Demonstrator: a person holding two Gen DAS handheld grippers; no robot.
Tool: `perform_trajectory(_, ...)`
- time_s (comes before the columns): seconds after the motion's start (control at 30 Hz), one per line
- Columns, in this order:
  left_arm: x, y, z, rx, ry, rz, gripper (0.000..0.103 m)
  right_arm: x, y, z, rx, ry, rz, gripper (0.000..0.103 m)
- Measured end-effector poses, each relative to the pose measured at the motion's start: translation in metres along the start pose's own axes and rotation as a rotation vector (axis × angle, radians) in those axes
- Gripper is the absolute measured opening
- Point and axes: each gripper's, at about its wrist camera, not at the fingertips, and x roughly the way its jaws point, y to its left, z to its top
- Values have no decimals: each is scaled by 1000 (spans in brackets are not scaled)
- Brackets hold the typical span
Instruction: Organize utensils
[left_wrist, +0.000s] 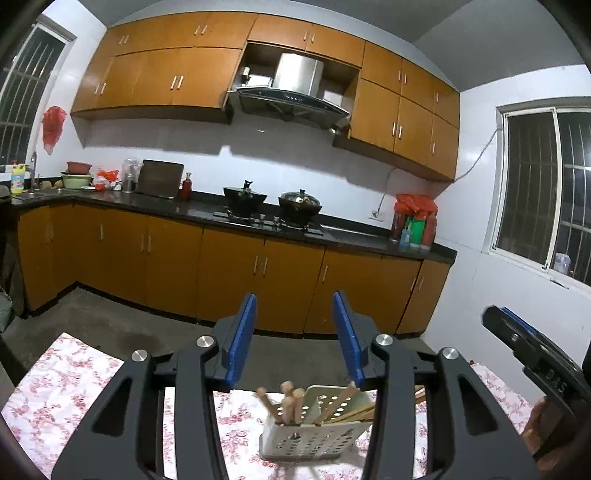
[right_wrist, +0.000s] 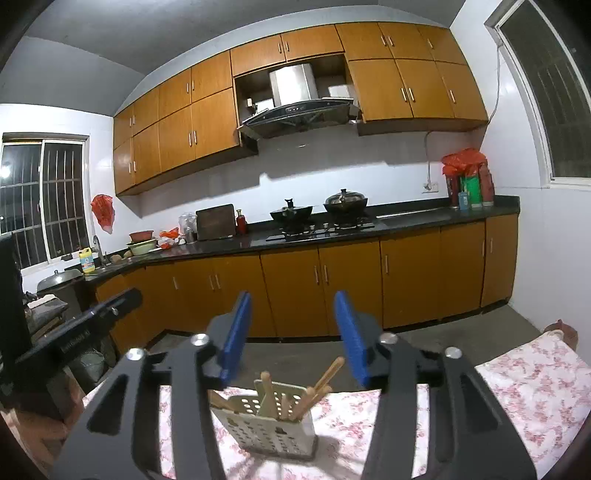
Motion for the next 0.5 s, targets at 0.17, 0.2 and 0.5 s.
perform_trajectory(0.17,-26,10,1,8,-15,33,68,-32,5,-6,-34,5,-9,73)
perform_trajectory(0.2,-31,11,1,17,-19,41,76,-39,8,-9,-48,5,-15,79)
perform_trajectory(0.5,-90,7,-28,129,-33,83,101,-91,36,-51,-161,46,-84,99)
